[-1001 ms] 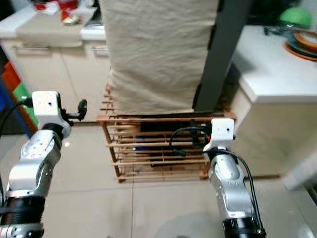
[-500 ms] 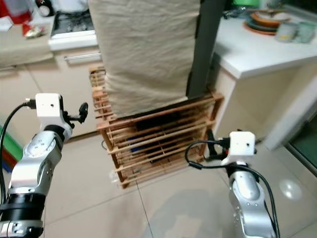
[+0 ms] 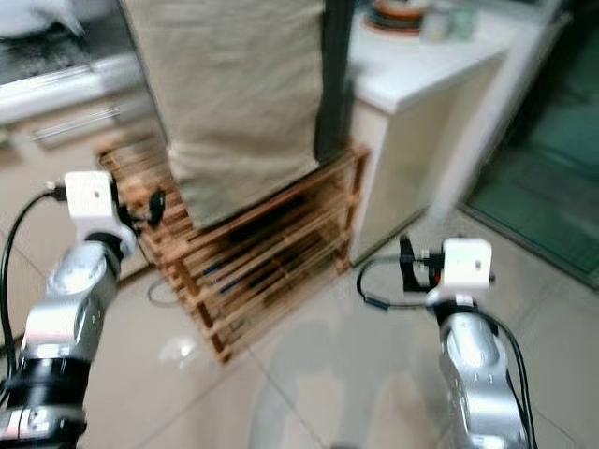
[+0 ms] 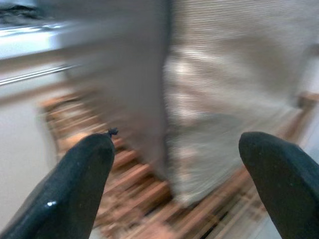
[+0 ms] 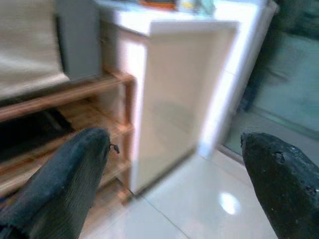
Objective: Restocking fridge
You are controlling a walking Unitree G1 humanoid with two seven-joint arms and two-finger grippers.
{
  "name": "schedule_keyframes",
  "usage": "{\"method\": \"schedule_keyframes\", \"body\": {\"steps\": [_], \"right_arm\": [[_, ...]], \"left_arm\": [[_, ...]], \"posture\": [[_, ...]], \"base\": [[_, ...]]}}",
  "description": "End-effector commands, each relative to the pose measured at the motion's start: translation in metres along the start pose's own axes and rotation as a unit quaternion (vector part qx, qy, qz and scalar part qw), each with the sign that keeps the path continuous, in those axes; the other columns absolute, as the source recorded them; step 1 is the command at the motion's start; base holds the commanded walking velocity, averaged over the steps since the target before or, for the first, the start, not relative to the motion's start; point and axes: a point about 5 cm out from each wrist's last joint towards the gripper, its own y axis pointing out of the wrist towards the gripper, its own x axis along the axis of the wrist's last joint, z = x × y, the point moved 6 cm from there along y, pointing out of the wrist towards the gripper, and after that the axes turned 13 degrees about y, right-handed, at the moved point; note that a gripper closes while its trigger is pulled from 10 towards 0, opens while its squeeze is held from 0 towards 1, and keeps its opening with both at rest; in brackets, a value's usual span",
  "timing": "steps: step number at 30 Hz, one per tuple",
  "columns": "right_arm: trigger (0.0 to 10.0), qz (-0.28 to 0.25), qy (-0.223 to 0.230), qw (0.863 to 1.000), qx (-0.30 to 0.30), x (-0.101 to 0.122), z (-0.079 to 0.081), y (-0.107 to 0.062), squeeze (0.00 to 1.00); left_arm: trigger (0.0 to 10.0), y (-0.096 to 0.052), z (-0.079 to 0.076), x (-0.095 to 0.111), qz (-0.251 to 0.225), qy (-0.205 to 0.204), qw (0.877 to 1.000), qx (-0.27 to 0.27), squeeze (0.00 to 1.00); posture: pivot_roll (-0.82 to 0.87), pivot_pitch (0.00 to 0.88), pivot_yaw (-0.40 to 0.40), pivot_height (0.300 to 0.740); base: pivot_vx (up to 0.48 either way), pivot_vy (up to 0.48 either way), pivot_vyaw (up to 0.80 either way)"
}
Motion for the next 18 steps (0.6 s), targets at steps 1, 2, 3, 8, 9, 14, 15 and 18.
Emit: {"method": "schedule_keyframes", "body": {"steps": [1,2,3,8,9,14,15,18], "right_arm": [[10.0,-0.003,0.004,1.000,0.014,0.003,0.010,0.004,0.10],[10.0,-0.003,0.004,1.000,0.014,0.003,0.010,0.004,0.10],[10.0,-0.005,0.006,1.000,0.018,0.003,0.013,0.006,0.10],[10.0,-0.015,0.022,0.999,0.031,0.007,0.026,0.010,0.10],[10.0,-0.020,0.030,0.999,0.037,0.009,0.033,0.012,0.10],[10.0,-0.031,0.056,0.996,0.056,0.016,0.058,0.021,0.11],[10.0,-0.031,0.056,0.996,0.056,0.016,0.058,0.021,0.11],[10.0,-0.035,0.071,0.995,0.067,0.021,0.070,0.026,0.12]], "left_arm": [[10.0,-0.001,0.014,0.005,-0.010,0.004,1.000,0.018,0.00],[10.0,-0.001,0.014,0.005,-0.010,0.004,1.000,0.018,0.00],[10.0,-0.001,0.013,0.007,-0.014,0.006,1.000,0.017,0.00],[10.0,0.001,0.008,0.020,-0.041,0.000,0.999,0.001,0.00],[10.0,0.001,0.004,0.027,-0.057,-0.006,0.998,-0.009,0.00],[10.0,0.001,-0.011,0.049,-0.093,-0.011,0.995,-0.037,0.00],[10.0,0.001,-0.011,0.049,-0.093,-0.011,0.995,-0.037,0.00],[10.0,0.001,-0.019,0.053,-0.101,-0.010,0.993,-0.053,0.00]], "posture": [[-0.07,0.000,0.040,0.740],[-0.07,0.000,0.040,0.740],[-0.06,0.000,0.040,0.740],[-0.05,0.000,0.039,0.740],[-0.05,0.000,0.038,0.740],[-0.05,0.000,0.034,0.740],[-0.05,0.000,0.034,0.740],[-0.06,0.000,0.033,0.740]], "base": [[0.000,0.480,-0.68],[0.000,0.480,-0.68],[0.000,0.476,-0.68],[0.000,0.464,-0.68],[0.000,0.424,-0.69],[0.247,0.412,-0.69],[0.247,0.412,-0.69],[0.247,0.411,-0.70]]}}
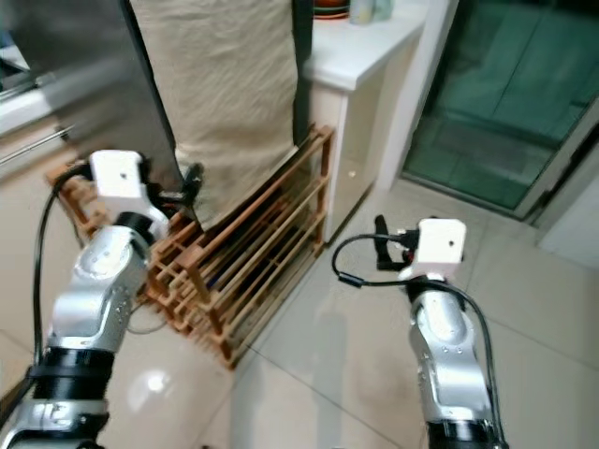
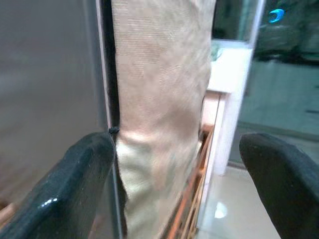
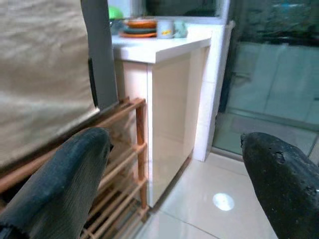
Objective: Restocking fridge
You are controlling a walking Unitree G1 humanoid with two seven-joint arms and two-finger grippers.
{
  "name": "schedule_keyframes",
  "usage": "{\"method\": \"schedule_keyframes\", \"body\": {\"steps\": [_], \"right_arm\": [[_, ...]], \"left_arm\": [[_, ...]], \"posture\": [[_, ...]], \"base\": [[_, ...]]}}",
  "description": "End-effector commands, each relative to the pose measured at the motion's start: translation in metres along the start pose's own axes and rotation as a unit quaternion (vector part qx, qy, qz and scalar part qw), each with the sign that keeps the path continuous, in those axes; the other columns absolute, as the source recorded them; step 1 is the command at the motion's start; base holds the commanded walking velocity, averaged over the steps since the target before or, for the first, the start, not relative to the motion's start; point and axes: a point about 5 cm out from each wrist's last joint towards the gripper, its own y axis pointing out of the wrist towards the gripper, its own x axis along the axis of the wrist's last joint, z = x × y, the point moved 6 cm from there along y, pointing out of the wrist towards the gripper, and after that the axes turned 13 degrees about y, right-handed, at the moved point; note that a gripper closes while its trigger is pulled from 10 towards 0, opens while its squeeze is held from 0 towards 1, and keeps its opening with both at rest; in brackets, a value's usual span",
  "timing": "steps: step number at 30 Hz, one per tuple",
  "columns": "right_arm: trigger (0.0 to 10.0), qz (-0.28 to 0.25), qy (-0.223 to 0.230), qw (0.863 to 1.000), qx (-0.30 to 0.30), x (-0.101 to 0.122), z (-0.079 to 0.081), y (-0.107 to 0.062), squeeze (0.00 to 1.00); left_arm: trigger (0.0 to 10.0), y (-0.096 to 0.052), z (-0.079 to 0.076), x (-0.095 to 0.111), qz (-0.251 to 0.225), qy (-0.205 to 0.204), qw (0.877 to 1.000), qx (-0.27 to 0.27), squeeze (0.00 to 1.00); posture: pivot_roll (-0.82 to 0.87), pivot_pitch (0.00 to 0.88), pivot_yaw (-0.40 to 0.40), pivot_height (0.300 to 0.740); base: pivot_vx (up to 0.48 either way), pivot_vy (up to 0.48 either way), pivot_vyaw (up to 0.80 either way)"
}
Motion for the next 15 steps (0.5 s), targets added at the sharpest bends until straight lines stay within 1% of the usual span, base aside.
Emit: {"method": "schedule_keyframes", "body": {"steps": [1,4,5,6,7,8,9,10,12,15], "right_arm": [[10.0,0.006,0.011,1.000,0.010,-0.002,0.011,0.004,0.12],[10.0,0.007,0.006,1.000,0.021,-0.002,0.019,0.007,0.13],[10.0,0.007,0.006,1.000,0.021,-0.002,0.019,0.007,0.13],[10.0,0.002,0.009,1.000,0.022,-0.001,0.021,0.008,0.13],[10.0,0.001,0.006,1.000,0.026,0.000,0.024,0.008,0.13],[10.0,0.001,0.006,1.000,0.026,0.000,0.024,0.008,0.13],[10.0,-0.001,0.006,1.000,0.027,0.000,0.025,0.009,0.13],[10.0,-0.002,0.002,0.999,0.032,0.001,0.028,0.009,0.12],[10.0,-0.005,0.000,0.999,0.036,0.002,0.030,0.010,0.12],[10.0,-0.006,-0.001,0.999,0.040,0.003,0.033,0.012,0.12]], "left_arm": [[10.0,0.000,0.008,0.002,-0.003,0.006,1.000,0.006,0.00],[10.0,0.000,0.009,0.002,-0.003,-0.003,1.000,0.008,0.00],[10.0,0.000,0.009,0.002,-0.003,-0.003,1.000,0.008,0.00],[10.0,0.000,0.010,0.004,-0.007,-0.012,1.000,0.009,0.00],[10.0,0.001,0.009,0.008,-0.018,-0.026,0.999,0.009,0.00],[10.0,0.001,0.009,0.008,-0.018,-0.026,0.999,0.009,0.00],[10.0,0.001,0.008,0.013,-0.028,-0.036,0.999,0.006,0.00],[10.0,0.002,0.001,0.020,-0.040,-0.044,0.998,-0.005,0.00],[10.0,0.003,-0.007,0.023,-0.044,-0.044,0.998,-0.017,0.00],[10.0,0.004,-0.006,0.026,-0.047,-0.043,0.998,-0.015,0.00]], "posture": [[-0.06,0.000,0.033,0.740],[-0.07,0.000,0.038,0.740],[-0.07,0.000,0.038,0.740],[-0.07,0.000,0.042,0.740],[-0.07,0.000,0.043,0.740],[-0.07,0.000,0.043,0.740],[-0.07,0.000,0.047,0.740],[-0.07,0.000,0.048,0.740],[-0.07,0.000,0.048,0.740],[-0.06,0.000,0.041,0.740]], "base": [[0.251,0.409,-0.70],[0.247,0.412,-0.70],[0.247,0.412,-0.70],[0.247,0.412,-0.59],[0.247,0.412,0.00],[0.247,0.412,0.00],[0.244,0.416,0.00],[0.000,0.000,0.00],[0.000,0.000,0.00],[0.000,0.000,0.00]]}}
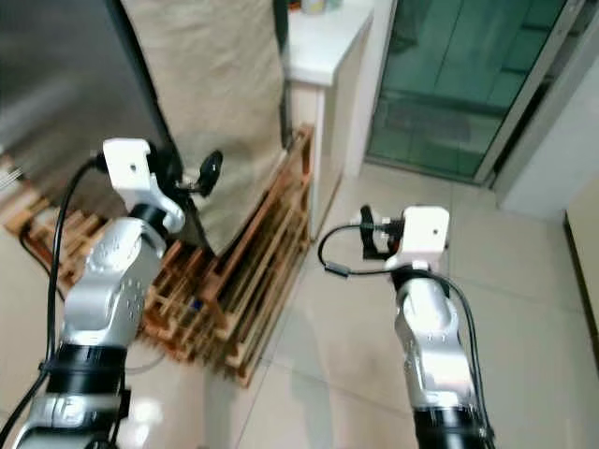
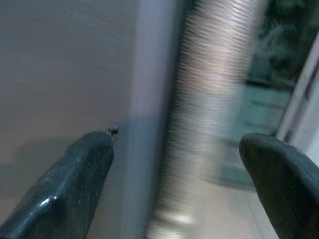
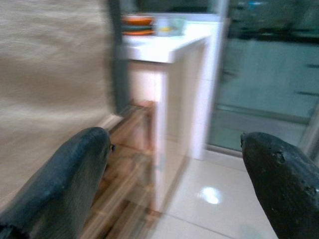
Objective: Restocking fridge
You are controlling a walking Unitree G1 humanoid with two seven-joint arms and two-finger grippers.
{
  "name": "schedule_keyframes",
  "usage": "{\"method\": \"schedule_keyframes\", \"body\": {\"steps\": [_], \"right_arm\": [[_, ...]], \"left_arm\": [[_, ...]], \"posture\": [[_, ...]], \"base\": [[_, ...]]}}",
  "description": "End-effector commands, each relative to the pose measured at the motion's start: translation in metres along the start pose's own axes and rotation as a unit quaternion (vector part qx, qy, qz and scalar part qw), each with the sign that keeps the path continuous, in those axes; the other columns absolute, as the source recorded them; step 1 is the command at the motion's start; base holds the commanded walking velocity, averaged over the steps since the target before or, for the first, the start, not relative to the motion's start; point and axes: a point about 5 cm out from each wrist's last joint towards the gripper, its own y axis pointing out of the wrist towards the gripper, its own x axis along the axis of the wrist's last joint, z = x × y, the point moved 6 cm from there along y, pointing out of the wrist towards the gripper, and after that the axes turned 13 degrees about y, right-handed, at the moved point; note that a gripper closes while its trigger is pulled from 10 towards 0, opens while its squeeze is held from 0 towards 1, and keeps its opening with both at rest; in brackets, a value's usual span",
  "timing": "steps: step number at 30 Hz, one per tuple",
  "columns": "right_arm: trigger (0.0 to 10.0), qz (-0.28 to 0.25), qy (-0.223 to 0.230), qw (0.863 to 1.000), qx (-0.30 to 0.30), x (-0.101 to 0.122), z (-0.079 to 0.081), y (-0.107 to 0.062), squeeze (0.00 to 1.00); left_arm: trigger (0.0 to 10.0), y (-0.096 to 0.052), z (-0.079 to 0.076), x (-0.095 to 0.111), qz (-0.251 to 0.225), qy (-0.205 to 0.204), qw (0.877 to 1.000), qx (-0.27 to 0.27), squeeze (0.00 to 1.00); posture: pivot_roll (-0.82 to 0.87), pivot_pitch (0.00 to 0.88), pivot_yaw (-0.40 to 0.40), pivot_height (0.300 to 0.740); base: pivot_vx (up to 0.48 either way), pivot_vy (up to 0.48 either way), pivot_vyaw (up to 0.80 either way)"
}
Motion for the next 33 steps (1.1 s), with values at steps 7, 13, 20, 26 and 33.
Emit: {"method": "schedule_keyframes", "body": {"steps": [7,13,20,26,33], "right_arm": [[10.0,0.003,-0.003,1.000,0.026,-0.001,0.014,0.006,0.12],[10.0,0.005,-0.001,1.000,0.025,-0.003,0.015,0.006,0.12],[10.0,0.007,0.004,1.000,0.020,-0.006,0.013,0.005,0.12],[10.0,0.007,0.002,1.000,0.019,-0.005,0.013,0.006,0.12],[10.0,0.011,0.006,1.000,0.019,-0.009,0.016,0.005,0.12]], "left_arm": [[10.0,0.001,0.017,0.006,-0.001,-0.009,1.000,0.023,0.00],[10.0,0.002,0.008,0.011,-0.004,-0.013,1.000,0.002,0.00],[10.0,0.011,-0.014,0.006,0.011,-0.018,0.999,-0.029,0.00],[10.0,0.024,-0.023,-0.007,0.042,-0.045,0.997,-0.041,0.00],[10.0,0.037,-0.023,-0.004,0.042,-0.031,0.998,-0.041,0.00]], "posture": [[-0.03,0.000,0.032,0.740],[-0.04,0.000,0.040,0.740],[-0.03,0.000,0.043,0.740],[-0.04,0.000,0.041,0.740],[-0.04,0.000,0.047,0.740]], "base": [[0.000,0.000,0.00],[0.000,0.000,0.00],[0.000,0.000,0.00],[0.000,0.000,0.00],[0.000,0.000,0.00]]}}
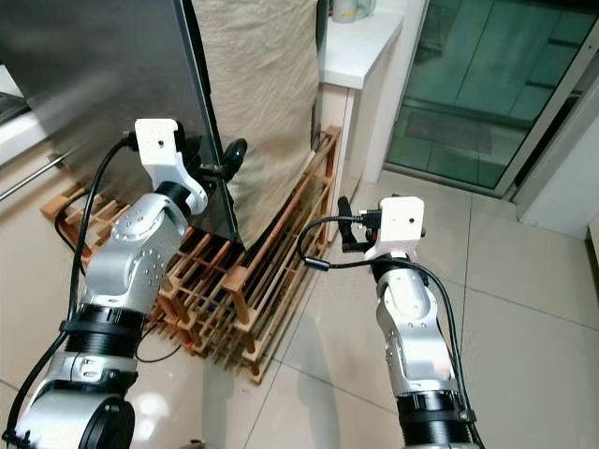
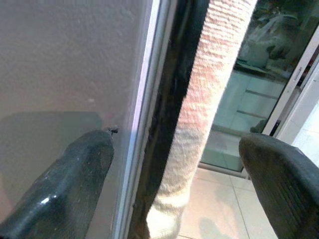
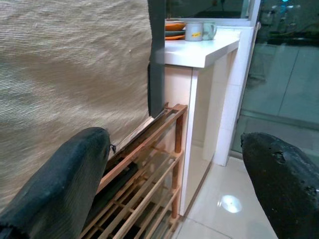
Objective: Restocking fridge
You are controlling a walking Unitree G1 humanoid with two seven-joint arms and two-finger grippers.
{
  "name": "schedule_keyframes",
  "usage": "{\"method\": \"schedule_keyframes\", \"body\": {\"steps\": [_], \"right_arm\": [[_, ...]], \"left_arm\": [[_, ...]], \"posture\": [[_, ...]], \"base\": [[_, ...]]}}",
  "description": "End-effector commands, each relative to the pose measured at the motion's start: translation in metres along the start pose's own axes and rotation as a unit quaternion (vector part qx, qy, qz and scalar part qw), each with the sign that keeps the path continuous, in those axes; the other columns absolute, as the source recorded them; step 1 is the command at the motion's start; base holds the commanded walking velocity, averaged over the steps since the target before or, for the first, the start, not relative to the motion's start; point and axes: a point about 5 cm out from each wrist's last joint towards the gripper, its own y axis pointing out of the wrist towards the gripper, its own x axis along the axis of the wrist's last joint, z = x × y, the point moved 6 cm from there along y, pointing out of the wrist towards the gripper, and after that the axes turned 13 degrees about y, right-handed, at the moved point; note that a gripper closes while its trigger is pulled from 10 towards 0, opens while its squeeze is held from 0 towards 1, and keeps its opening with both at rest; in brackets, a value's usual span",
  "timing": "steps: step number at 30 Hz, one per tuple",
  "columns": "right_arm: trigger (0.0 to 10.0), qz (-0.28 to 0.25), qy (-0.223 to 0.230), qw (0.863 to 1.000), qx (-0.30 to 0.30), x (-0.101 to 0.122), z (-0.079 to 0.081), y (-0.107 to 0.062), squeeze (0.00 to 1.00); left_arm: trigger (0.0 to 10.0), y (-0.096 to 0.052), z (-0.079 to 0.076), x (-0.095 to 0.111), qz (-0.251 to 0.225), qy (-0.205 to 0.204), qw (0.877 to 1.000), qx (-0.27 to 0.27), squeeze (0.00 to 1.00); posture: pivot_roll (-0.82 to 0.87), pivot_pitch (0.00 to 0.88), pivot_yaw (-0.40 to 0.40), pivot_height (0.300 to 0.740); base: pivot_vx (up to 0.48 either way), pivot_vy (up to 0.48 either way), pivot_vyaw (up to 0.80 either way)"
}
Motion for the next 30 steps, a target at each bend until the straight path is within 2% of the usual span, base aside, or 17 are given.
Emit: {"method": "schedule_keyframes", "body": {"steps": [1,12,16,22,28,30], "right_arm": [[10.0,0.002,0.004,1.000,-0.003,-0.003,0.000,-0.001,0.12],[10.0,0.011,-0.002,1.000,-0.007,-0.009,-0.006,-0.007,0.12],[10.0,0.012,0.000,1.000,-0.009,-0.011,-0.004,-0.007,0.12],[10.0,0.014,0.001,1.000,-0.002,-0.013,0.000,-0.006,0.12],[10.0,0.015,0.000,1.000,-0.002,-0.014,0.000,-0.006,0.12],[10.0,0.015,0.000,1.000,-0.004,-0.015,-0.001,-0.006,0.12]], "left_arm": [[10.0,0.004,0.003,0.006,-0.007,0.009,1.000,0.002,0.00],[10.0,0.008,-0.009,0.013,-0.020,0.004,0.999,-0.025,0.00],[10.0,0.011,-0.016,0.009,-0.016,-0.005,0.999,-0.036,0.00],[10.0,0.016,-0.025,0.013,-0.022,-0.005,0.999,-0.047,0.00],[10.0,0.016,-0.030,0.015,-0.022,-0.016,0.998,-0.058,0.00],[10.0,0.016,-0.033,0.015,-0.019,-0.033,0.997,-0.063,0.00]], "posture": [[-0.04,0.000,0.047,0.740],[-0.04,0.000,0.061,0.740],[-0.05,0.000,0.063,0.740],[-0.04,0.000,0.063,0.740],[-0.04,0.000,0.071,0.740],[-0.04,0.000,0.078,0.740]], "base": [[0.000,0.000,0.00],[0.000,0.000,0.00],[0.000,0.000,0.00],[0.000,0.000,0.00],[0.000,0.000,0.00],[0.000,0.000,0.00]]}}
